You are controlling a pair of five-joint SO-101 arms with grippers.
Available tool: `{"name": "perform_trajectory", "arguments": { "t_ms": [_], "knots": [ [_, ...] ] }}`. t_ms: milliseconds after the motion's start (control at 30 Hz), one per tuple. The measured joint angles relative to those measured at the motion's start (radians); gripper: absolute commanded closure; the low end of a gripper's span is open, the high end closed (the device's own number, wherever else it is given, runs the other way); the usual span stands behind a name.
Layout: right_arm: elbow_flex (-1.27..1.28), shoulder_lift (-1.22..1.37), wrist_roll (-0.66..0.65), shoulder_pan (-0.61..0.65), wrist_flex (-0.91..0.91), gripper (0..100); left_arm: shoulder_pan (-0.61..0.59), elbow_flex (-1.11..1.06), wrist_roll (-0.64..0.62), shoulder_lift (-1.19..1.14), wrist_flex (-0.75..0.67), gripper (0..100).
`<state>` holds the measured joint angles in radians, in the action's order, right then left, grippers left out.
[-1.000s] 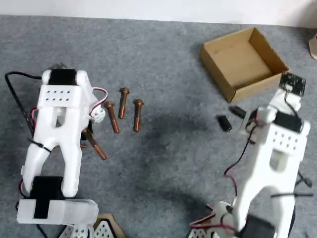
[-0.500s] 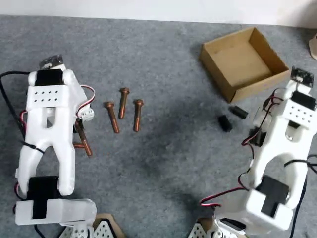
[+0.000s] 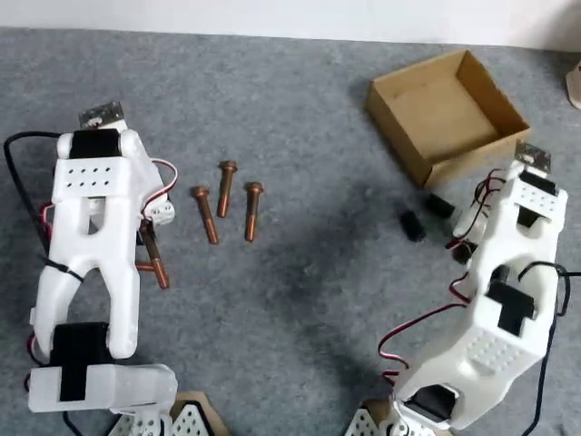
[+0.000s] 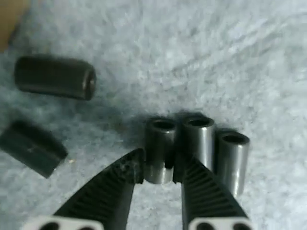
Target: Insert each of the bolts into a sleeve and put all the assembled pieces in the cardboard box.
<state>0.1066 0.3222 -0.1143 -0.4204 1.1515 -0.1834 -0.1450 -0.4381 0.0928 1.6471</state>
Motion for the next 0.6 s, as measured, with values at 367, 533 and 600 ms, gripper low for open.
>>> {"name": "perform_trajectory", "arguments": {
  "t_ms": [367,533,600],
  "knots": [
    [-0.009,0.074,-0.044,-0.009,-0.035,99.8,0.028,0.000,0.000,0.008,0.000,99],
    [-0.012,0.068,-0.044,-0.021,-0.037,99.4,0.068,-0.002,0.000,0.149,0.009,99],
    [-0.012,0.048,-0.044,-0.021,-0.026,99.4,0.086,-0.005,0.000,0.241,0.015,99]
  ]
}}
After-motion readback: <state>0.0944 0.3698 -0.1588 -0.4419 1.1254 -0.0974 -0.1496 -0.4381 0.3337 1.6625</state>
